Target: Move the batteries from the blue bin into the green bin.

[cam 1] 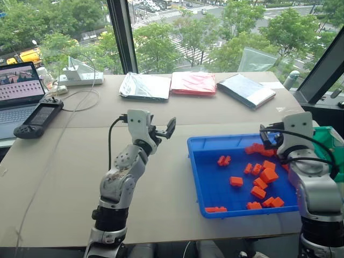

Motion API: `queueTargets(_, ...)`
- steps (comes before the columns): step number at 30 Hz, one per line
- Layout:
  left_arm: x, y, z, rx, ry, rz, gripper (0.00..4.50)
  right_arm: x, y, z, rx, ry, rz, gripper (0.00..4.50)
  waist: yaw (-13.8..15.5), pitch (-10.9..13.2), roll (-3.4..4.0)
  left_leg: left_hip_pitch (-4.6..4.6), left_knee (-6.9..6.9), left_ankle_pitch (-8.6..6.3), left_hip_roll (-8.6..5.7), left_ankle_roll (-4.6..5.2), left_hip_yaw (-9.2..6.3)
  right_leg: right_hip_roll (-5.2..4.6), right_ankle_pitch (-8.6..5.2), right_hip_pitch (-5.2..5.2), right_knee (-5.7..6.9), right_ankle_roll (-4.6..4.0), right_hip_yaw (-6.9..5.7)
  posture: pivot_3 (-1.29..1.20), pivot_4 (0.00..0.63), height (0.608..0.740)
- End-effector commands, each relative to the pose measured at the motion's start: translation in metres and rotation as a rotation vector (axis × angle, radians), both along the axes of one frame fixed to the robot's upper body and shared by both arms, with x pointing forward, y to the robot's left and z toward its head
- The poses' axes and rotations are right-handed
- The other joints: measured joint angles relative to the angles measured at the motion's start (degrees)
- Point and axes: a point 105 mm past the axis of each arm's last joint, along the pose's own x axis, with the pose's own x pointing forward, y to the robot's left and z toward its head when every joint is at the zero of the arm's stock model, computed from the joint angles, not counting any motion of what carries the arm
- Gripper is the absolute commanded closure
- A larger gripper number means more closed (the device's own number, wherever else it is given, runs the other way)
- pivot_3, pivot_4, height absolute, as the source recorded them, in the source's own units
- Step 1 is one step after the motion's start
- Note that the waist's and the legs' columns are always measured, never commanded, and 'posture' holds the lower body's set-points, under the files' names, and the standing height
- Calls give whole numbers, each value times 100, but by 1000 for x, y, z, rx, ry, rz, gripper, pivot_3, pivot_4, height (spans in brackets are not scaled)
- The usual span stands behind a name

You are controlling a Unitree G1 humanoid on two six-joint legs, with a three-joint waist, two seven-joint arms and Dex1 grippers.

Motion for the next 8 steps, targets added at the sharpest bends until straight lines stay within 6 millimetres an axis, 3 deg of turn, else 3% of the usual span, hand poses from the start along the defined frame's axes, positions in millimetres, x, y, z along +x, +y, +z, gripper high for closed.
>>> queueTargets(1,-2,9,15,-24,-53,85,0,1,2,21,-51,-94,-10,21,2,0,0,1,0,0,-1,1,0,-1,0,0,-7,0,0,0,150,740)
queueTargets(8,-6,14,23,-8,-72,114,0,13,7,12,-62,-62,13,21,-4,0,0,10,2,0,-5,0,1,0,0,9,-13,0,-3,0,150,740)
